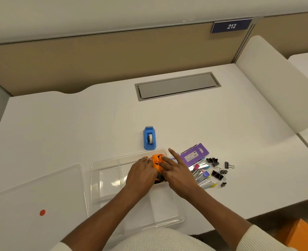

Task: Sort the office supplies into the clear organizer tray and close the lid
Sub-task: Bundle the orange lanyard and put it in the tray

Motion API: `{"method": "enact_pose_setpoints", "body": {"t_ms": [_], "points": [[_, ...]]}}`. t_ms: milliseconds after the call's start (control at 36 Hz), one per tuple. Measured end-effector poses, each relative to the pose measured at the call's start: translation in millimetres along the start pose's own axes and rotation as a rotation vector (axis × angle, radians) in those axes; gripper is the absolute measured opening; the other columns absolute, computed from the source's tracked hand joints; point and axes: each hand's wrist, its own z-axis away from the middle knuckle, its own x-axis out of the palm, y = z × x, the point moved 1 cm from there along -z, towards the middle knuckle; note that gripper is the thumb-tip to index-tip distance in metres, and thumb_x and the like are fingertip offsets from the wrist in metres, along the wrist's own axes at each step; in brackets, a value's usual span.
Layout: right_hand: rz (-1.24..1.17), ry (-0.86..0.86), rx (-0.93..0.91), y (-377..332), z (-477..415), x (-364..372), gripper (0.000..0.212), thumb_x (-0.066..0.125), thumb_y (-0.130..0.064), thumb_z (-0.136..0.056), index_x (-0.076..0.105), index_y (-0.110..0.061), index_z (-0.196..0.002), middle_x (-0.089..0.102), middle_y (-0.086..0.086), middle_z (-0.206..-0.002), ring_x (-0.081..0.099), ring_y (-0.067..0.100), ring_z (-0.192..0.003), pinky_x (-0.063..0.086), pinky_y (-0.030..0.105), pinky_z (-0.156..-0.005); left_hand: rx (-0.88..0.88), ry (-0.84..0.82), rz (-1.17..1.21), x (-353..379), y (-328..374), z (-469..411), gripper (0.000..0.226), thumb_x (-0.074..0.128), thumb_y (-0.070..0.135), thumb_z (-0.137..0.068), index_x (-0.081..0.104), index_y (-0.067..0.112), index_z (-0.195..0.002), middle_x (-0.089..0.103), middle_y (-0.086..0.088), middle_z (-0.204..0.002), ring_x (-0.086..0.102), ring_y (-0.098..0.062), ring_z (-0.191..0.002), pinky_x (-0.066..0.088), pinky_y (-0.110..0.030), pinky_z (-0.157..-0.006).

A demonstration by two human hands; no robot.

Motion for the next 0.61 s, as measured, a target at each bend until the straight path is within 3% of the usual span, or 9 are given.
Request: {"method": "enact_pose_setpoints", "body": {"t_ms": [56, 139, 194, 250, 333, 472, 556, 611], "points": [[-0.006, 0.013, -0.033, 0.0, 1.0, -8.1, 0.044, 0.100, -0.034, -0.055, 0.080, -0.028, -0.094, 0.079, 0.004, -0.110, 0.069, 0.034, -0.119, 0.042, 0.063, -0.108, -0.010, -0.037, 0.027, -6.9, -2.1, -0.9, 0.059, 0.055, 0.042, -0.103, 0.046, 0.012, -0.152, 0.042, -0.014, -0.161, 0.035, -0.031, -0.152, 0.025, -0.039, -0.125], [0.016, 0.043, -0.043, -2.3, 1.0, -12.3, 0.046, 0.101, -0.036, -0.052, 0.080, -0.028, -0.093, 0.079, 0.004, -0.107, 0.071, 0.034, -0.116, 0.040, 0.061, -0.106, 0.002, -0.020, 0.027, -11.7, -1.9, 0.7, 0.052, 0.061, 0.042, -0.099, 0.058, 0.012, -0.142, 0.055, -0.015, -0.148, 0.048, -0.033, -0.140, 0.033, -0.038, -0.120], [0.019, 0.054, -0.051, -3.5, 1.7, -16.1, 0.046, 0.100, -0.036, -0.053, 0.081, -0.027, -0.093, 0.079, 0.004, -0.107, 0.071, 0.032, -0.115, 0.043, 0.059, -0.106, -0.002, 0.043, -0.016, -11.2, -3.5, 4.9, 0.050, 0.083, 0.046, -0.082, 0.073, 0.013, -0.118, 0.072, -0.013, -0.122, 0.066, -0.031, -0.115, 0.049, -0.040, -0.106], [0.030, 0.080, -0.032, -3.3, 3.9, -18.5, 0.044, 0.099, -0.036, -0.054, 0.081, -0.025, -0.093, 0.079, 0.005, -0.108, 0.071, 0.030, -0.116, 0.043, 0.056, -0.108, -0.013, 0.139, -0.025, 1.9, -7.5, 5.2, 0.056, 0.099, 0.044, -0.056, 0.077, 0.014, -0.097, 0.077, -0.010, -0.099, 0.071, -0.028, -0.092, 0.059, -0.039, -0.085], [0.054, 0.096, -0.011, -3.4, 7.3, -15.8, 0.043, 0.097, -0.040, -0.059, 0.082, -0.023, -0.095, 0.078, 0.003, -0.111, 0.070, 0.028, -0.118, 0.033, 0.053, -0.112, -0.001, 0.204, 0.032, 10.9, -8.6, 10.7, 0.051, 0.101, 0.034, -0.055, 0.077, 0.013, -0.094, 0.075, -0.011, -0.098, 0.070, -0.028, -0.087, 0.060, -0.038, -0.074], [0.042, 0.167, -0.011, -5.9, 9.0, -15.0, 0.032, 0.090, -0.043, -0.070, 0.080, -0.027, -0.096, 0.078, -0.003, -0.106, 0.071, 0.020, -0.113, 0.027, 0.057, -0.116, 0.015, 0.170, 0.078, 12.7, -8.5, 11.3, 0.046, 0.096, 0.034, -0.065, 0.077, 0.015, -0.102, 0.077, -0.009, -0.105, 0.071, -0.027, -0.092, 0.059, -0.037, -0.080], [0.026, 0.206, -0.008, -5.6, 8.3, -10.9, 0.026, 0.089, -0.037, -0.074, 0.080, -0.027, -0.096, 0.078, -0.005, -0.103, 0.070, 0.018, -0.111, 0.026, 0.055, -0.119, 0.059, 0.087, 0.042, 10.4, -2.6, 7.2, 0.040, 0.070, 0.030, -0.095, 0.064, 0.013, -0.131, 0.065, -0.012, -0.136, 0.057, -0.031, -0.126, 0.044, -0.042, -0.109], [0.003, 0.217, -0.019, -4.9, 7.4, -7.0, 0.022, 0.089, -0.032, -0.075, 0.080, -0.027, -0.094, 0.078, -0.006, -0.101, 0.070, 0.017, -0.112, 0.027, 0.056, -0.120, 0.054, 0.069, 0.003, 4.4, 2.8, 3.8, 0.043, 0.058, 0.030, -0.103, 0.055, 0.012, -0.142, 0.055, -0.012, -0.148, 0.046, -0.032, -0.139, 0.032, -0.041, -0.118]]}}
